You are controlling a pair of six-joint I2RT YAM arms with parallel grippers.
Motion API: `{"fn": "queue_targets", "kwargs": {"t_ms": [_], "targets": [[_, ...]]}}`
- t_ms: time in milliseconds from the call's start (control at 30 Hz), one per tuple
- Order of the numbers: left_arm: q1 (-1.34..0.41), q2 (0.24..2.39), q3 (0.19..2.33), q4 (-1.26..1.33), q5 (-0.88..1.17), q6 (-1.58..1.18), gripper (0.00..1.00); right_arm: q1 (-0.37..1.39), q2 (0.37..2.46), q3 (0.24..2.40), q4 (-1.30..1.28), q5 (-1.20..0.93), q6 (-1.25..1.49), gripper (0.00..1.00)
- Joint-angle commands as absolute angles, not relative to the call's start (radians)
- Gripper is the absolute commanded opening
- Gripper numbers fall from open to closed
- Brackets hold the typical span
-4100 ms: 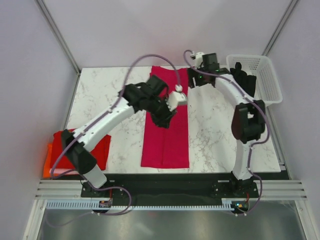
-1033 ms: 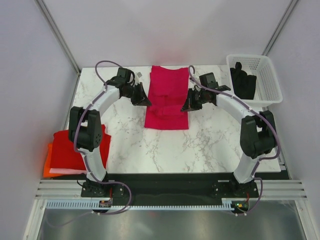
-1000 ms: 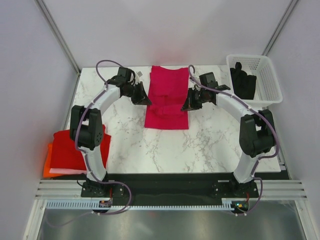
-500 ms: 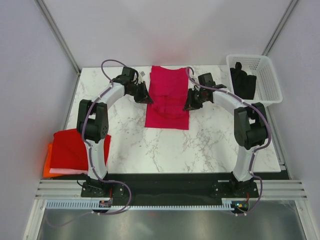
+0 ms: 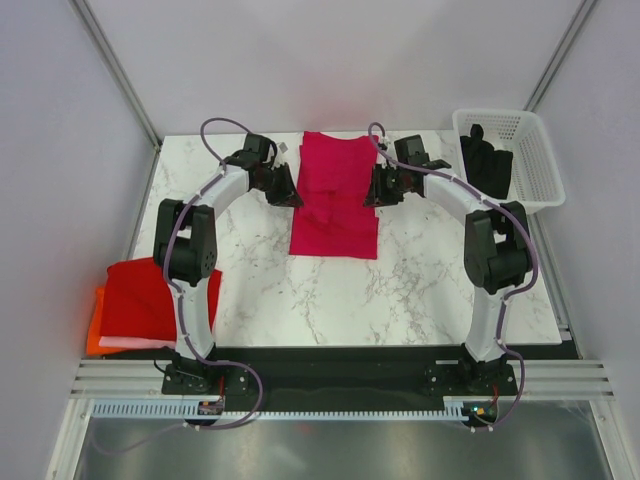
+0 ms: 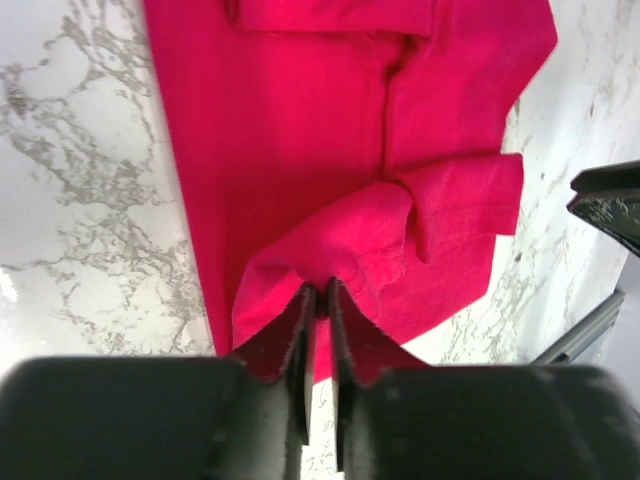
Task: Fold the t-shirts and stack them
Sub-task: Fold the tshirt
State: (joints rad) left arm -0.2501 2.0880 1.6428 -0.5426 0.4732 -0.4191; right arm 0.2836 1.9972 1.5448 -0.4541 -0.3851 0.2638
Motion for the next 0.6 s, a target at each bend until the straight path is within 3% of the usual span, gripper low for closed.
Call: {"fn": "queue_targets", "kwargs": {"t_ms": [0, 67, 200, 233, 567], "targets": [[-0.247, 2.048, 1.651, -0.522, 0.407, -0.414, 0.19, 0.282, 2.014, 1.586, -0.431, -0.374, 0.235, 0.34], [-0.247, 2.043, 1.661, -0.544, 0.379, -0.4, 0.27, 0.278, 2.005, 1.589, -0.437, -0.37, 0.229, 0.35], [-0.241, 2.004, 1.648, -0.638, 0.304, -0.368, 0.59, 0.241, 1.918, 1.527, -0.472, -0.377, 0.23, 0.36], [-0.232, 1.982, 1.631, -0.653, 0.308, -0.368, 0.62, 0.223, 1.901, 1.497, -0.48, -0.397, 0.238, 0.37], [-0.184, 1.939, 1.346, -0.649, 0.581, -0.429, 0.61, 0.176, 1.796, 1.115, -0.391, -0.621, 0.444, 0.41]]}}
